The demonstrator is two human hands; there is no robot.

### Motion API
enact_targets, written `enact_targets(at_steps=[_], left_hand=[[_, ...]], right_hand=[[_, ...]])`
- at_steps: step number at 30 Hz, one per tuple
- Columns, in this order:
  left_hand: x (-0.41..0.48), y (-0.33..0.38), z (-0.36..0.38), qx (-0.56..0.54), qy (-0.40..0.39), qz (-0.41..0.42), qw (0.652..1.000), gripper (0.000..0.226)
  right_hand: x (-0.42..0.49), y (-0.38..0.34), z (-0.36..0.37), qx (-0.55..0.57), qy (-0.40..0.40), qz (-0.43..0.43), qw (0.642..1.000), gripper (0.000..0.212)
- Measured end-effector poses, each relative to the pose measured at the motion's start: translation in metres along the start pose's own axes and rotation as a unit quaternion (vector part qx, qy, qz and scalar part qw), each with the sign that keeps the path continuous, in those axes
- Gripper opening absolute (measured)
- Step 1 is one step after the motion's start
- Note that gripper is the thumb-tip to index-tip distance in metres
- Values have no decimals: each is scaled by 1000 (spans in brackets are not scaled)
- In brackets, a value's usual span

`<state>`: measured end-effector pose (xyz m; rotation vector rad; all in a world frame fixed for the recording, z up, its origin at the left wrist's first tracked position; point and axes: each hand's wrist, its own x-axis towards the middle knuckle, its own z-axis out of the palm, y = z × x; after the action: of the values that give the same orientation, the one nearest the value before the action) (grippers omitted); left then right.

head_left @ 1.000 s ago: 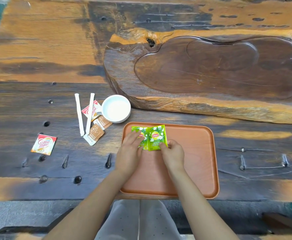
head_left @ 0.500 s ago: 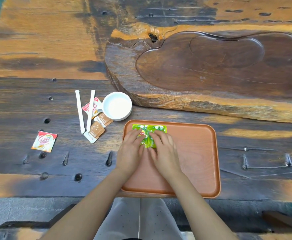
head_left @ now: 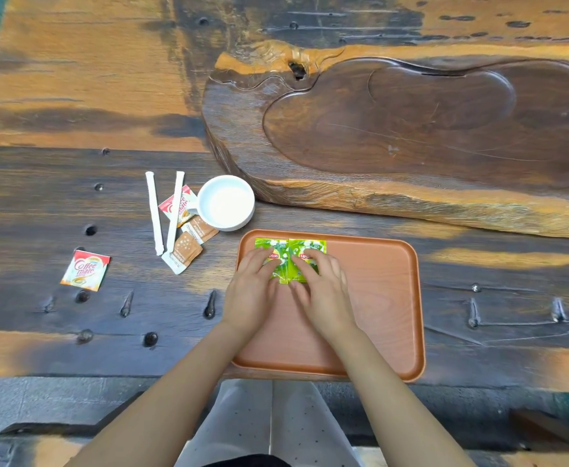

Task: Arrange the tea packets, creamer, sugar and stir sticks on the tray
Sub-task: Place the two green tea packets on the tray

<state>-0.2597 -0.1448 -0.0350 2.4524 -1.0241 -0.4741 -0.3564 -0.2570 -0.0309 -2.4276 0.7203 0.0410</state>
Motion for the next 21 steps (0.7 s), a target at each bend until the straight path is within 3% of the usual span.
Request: enact_targets(at_steps=[12,21], left_hand=[[-4,0,-33,17,-11,5,1000,37],[-45,-86,-109,-22,75,-187,979,25]], right_hand=[[4,-22,-22,0,-31,-31,999,39],[42,-113,-28,-97,-203,-149,963,23]])
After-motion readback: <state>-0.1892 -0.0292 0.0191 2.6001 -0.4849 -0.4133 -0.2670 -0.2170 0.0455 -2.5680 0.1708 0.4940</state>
